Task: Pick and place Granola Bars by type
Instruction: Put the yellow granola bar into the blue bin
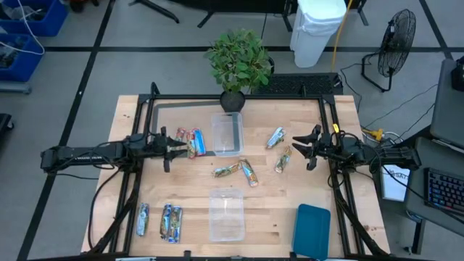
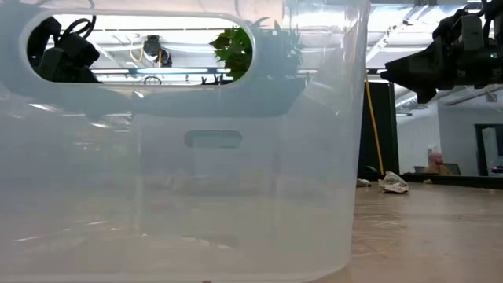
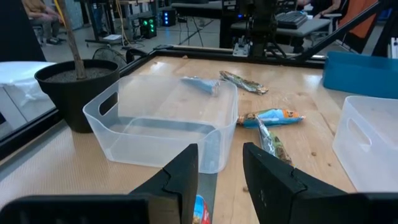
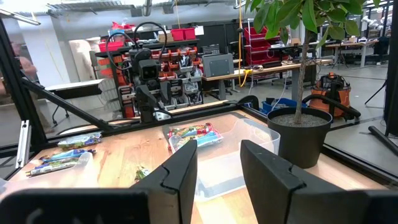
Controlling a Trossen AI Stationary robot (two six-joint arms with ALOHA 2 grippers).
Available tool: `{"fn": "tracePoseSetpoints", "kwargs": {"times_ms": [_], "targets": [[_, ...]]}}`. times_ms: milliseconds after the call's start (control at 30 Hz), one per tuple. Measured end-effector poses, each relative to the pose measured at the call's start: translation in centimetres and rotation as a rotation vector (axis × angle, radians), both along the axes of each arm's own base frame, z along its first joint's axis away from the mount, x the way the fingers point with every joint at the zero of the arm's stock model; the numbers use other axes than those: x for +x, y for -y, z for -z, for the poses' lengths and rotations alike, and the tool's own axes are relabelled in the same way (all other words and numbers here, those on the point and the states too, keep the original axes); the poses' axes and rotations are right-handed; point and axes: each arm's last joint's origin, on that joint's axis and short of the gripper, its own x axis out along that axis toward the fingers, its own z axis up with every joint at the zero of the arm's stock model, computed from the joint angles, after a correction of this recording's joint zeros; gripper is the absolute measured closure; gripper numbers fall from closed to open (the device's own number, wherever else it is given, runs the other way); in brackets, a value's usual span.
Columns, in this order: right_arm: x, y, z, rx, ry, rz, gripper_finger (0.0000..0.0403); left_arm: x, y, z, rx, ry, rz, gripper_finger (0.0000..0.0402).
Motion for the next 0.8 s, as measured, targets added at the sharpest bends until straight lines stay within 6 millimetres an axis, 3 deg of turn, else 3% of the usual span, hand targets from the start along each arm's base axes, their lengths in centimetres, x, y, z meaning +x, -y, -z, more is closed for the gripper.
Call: {"fn": "tracePoseSetpoints", "kwargs": {"times_ms": [800], "targets": [[-0.05,0.16,-0.07,0.020,0.013,0.050,0.0289,0.00,0.00,-0.01,0.001,0.001,0.000,0.0270]]}}
